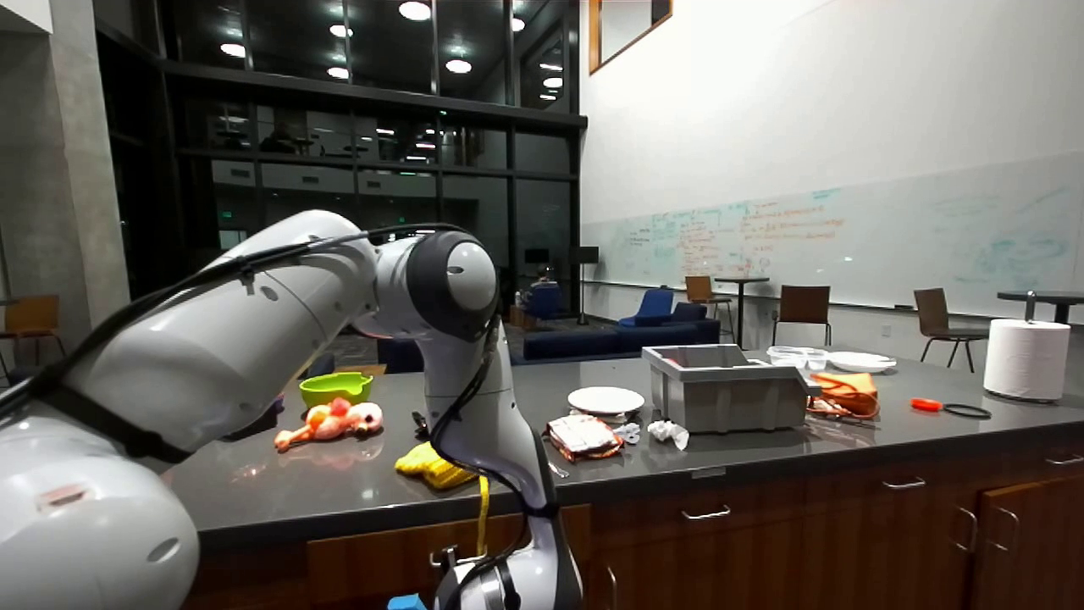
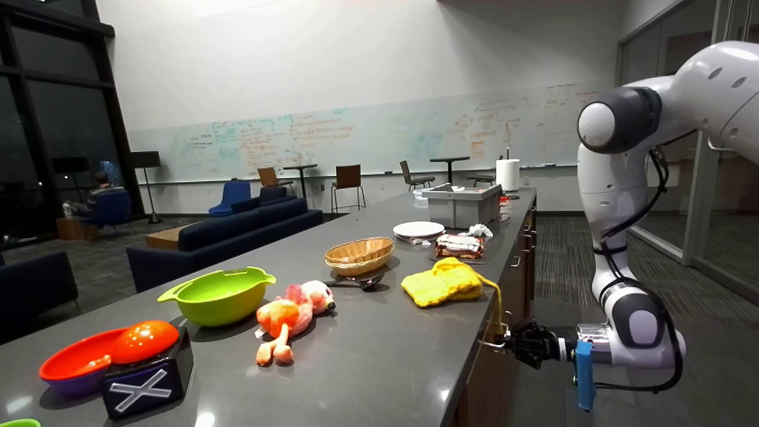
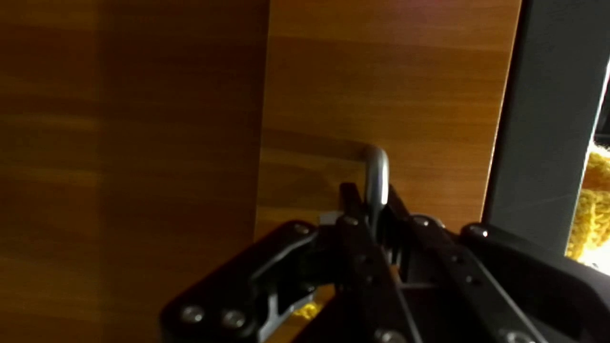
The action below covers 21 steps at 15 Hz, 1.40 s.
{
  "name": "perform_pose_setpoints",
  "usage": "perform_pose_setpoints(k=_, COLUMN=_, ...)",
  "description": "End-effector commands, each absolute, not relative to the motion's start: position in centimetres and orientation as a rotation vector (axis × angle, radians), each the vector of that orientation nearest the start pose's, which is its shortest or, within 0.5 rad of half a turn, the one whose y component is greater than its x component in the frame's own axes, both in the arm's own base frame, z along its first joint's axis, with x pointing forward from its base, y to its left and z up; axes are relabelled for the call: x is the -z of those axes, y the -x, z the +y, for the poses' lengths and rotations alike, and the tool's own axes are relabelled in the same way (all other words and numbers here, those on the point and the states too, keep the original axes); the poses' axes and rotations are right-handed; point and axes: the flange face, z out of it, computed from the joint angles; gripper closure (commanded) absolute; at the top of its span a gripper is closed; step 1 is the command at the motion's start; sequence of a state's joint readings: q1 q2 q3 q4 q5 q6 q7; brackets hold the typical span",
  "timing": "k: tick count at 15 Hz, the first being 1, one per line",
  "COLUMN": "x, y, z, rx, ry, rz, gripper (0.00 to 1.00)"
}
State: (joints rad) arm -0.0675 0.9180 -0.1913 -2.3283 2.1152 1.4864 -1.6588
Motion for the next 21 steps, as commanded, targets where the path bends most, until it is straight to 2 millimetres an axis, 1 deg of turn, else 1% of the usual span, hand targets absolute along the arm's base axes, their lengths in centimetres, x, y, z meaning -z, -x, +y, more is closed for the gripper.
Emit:
perform_pose_setpoints(k=1, x=2.2, y=-38.1, z=-4.8, rx=0.632, ry=1.608, rz=0.557, gripper=0.97)
perform_pose_setpoints(k=4, x=2.3, y=-37.0, z=-5.9, rx=0.612, ry=1.619, rz=0.569, gripper=0.97)
perform_pose_setpoints(k=5, x=2.5, y=-36.3, z=-6.4, rx=0.600, ry=1.626, rz=0.575, gripper=0.97)
perform_pose_setpoints(k=10, x=3.0, y=-34.0, z=-8.5, rx=0.551, ry=1.666, rz=0.590, gripper=0.97)
perform_pose_setpoints(k=17, x=2.8, y=-31.9, z=-10.9, rx=0.515, ry=1.704, rz=0.621, gripper=0.97)
perform_pose_setpoints(k=21, x=3.2, y=-31.1, z=-12.0, rx=0.511, ry=1.725, rz=0.657, gripper=0.97)
